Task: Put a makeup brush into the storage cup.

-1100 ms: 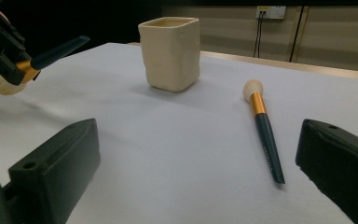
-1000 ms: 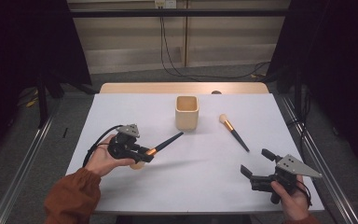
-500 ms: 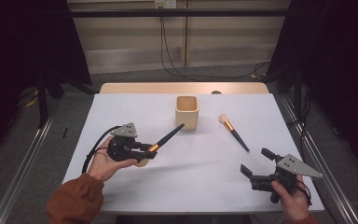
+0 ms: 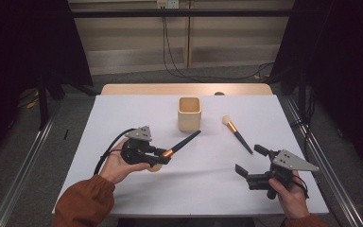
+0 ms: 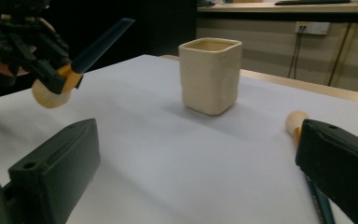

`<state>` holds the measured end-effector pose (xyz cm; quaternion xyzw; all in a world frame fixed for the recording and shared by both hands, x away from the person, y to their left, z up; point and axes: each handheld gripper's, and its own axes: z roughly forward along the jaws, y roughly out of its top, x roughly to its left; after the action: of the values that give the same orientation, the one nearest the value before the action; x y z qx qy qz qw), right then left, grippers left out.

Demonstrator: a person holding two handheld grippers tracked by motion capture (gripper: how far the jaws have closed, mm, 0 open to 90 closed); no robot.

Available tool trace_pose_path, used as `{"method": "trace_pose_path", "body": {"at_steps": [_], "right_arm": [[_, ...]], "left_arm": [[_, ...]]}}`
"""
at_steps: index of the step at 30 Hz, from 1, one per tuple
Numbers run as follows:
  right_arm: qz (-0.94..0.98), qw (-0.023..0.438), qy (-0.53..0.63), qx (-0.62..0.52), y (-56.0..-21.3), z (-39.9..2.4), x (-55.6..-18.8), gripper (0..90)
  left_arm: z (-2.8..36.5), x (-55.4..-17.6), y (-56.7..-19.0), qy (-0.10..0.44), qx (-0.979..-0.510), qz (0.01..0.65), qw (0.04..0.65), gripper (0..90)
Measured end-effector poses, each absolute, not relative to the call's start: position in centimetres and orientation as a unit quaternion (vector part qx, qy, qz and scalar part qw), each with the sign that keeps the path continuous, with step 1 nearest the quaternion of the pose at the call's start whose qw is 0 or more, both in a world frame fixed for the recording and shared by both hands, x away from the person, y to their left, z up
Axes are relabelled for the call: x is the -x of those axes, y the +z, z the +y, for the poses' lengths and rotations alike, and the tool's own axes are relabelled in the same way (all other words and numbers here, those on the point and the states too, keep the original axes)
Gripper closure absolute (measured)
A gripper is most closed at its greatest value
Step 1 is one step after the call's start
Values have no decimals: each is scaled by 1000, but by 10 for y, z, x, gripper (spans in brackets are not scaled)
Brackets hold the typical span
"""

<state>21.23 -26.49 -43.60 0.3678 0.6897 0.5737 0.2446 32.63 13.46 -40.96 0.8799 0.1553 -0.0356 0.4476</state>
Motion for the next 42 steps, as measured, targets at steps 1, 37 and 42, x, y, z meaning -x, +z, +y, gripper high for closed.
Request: {"method": "trace_pose_path", "body": {"at_steps": [1, 37, 42], "right_arm": [[690, 245, 574, -368, -436, -265, -212, 0], [817, 115, 522, -217, -408, -200, -258, 5], [827, 111, 509, -210, -405, -199, -260, 6]], "left_arm": [[135, -326, -410, -36, -880, 155, 448, 662], [89, -327, -395, -74, -930, 64, 353, 663], [86, -326, -392, -75, -939, 58, 331, 662]]}}
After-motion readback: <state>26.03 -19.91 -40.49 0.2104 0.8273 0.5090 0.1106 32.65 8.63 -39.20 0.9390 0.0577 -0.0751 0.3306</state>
